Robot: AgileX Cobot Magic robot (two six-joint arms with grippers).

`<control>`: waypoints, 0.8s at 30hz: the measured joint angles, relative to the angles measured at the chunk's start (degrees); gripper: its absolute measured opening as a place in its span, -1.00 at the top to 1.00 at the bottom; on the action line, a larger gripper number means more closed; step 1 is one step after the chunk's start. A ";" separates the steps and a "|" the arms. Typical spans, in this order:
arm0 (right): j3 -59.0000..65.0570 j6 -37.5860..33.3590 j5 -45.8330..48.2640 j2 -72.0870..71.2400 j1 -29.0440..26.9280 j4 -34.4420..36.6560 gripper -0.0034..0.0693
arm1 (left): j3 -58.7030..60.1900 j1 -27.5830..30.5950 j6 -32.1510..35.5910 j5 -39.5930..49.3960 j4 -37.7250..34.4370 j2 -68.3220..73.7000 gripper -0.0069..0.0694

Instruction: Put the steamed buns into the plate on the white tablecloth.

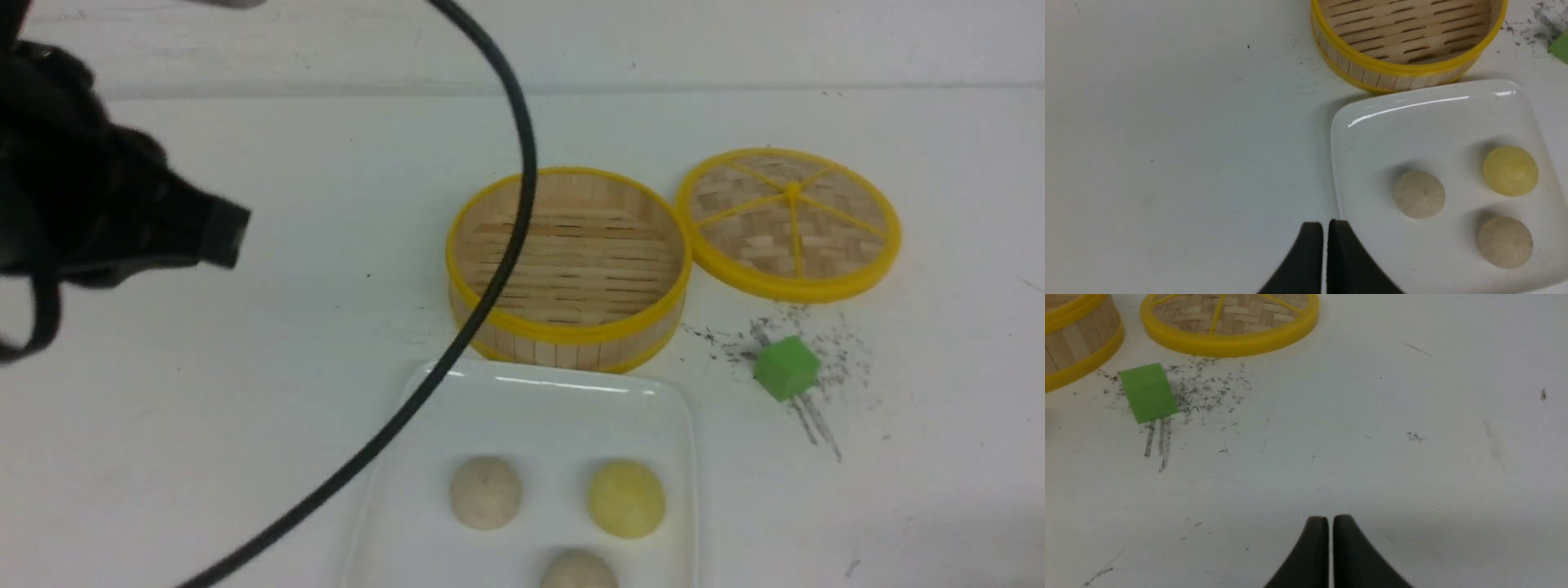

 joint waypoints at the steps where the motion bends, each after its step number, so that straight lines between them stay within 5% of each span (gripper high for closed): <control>1: 0.00 0.00 0.00 0.00 0.00 0.00 0.78 | 2.29 0.00 -0.89 -0.96 0.00 -1.95 0.72; 13: 0.00 -0.05 0.02 0.00 0.00 0.00 0.74 | 38.92 0.00 -15.98 -39.96 -0.92 -23.89 0.71; 24: 0.00 -0.05 0.02 0.00 0.00 0.00 0.69 | 46.11 0.00 -17.70 -44.21 0.65 -24.98 0.68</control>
